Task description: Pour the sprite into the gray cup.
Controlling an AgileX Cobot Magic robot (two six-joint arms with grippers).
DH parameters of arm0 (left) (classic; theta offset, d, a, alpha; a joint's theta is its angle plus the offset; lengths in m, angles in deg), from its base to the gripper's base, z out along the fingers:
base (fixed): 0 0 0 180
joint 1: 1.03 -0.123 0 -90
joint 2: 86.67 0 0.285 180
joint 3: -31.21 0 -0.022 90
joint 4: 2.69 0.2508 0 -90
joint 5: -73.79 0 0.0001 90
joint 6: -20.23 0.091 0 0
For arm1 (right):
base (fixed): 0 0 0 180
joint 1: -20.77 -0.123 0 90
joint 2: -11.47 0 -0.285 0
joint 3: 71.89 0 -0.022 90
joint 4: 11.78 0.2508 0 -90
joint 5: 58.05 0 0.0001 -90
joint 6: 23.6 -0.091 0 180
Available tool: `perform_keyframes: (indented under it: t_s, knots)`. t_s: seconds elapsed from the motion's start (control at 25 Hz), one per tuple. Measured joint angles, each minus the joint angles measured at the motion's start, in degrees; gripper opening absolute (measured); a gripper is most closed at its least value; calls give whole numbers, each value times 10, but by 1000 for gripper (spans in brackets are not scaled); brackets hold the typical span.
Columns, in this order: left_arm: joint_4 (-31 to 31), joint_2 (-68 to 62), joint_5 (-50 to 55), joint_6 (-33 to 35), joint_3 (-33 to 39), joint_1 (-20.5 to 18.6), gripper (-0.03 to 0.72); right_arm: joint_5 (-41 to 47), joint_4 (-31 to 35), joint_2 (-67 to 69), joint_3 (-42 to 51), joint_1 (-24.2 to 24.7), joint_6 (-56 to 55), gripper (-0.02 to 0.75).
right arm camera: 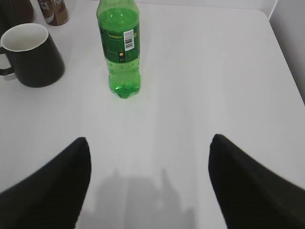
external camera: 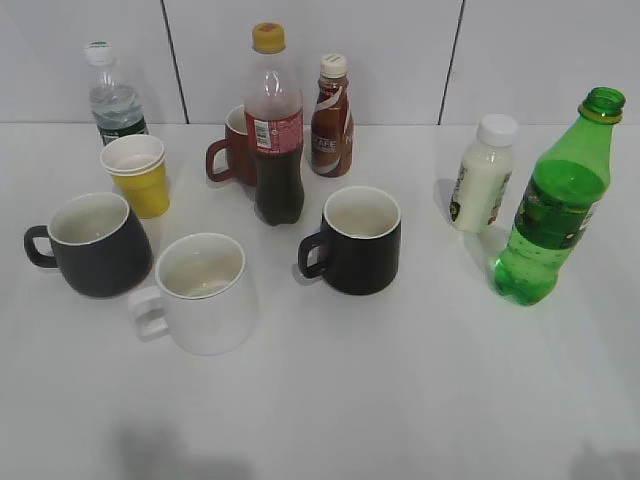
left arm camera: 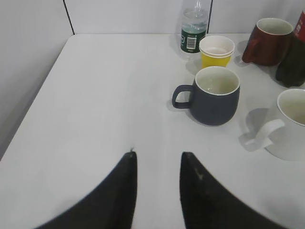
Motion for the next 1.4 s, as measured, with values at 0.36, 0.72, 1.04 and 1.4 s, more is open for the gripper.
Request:
perform_keyframes:
  t_s: [0.36, 0.72, 1.04, 1.4]
  knots:
    - [30, -110, -347, 0, 7, 3, 239, 0, 0, 0, 0, 0, 0, 574]
    - [44, -537, -852, 0, 82, -2, 241, 0, 0, 0, 0, 0, 0, 574]
    - [15, -803, -1135, 0, 185, -3, 241, 0, 0, 0, 0, 0, 0, 574]
    - [31, -1057, -1289, 22, 192, -3, 265, 0, 0, 0, 0, 1, -1, 573]
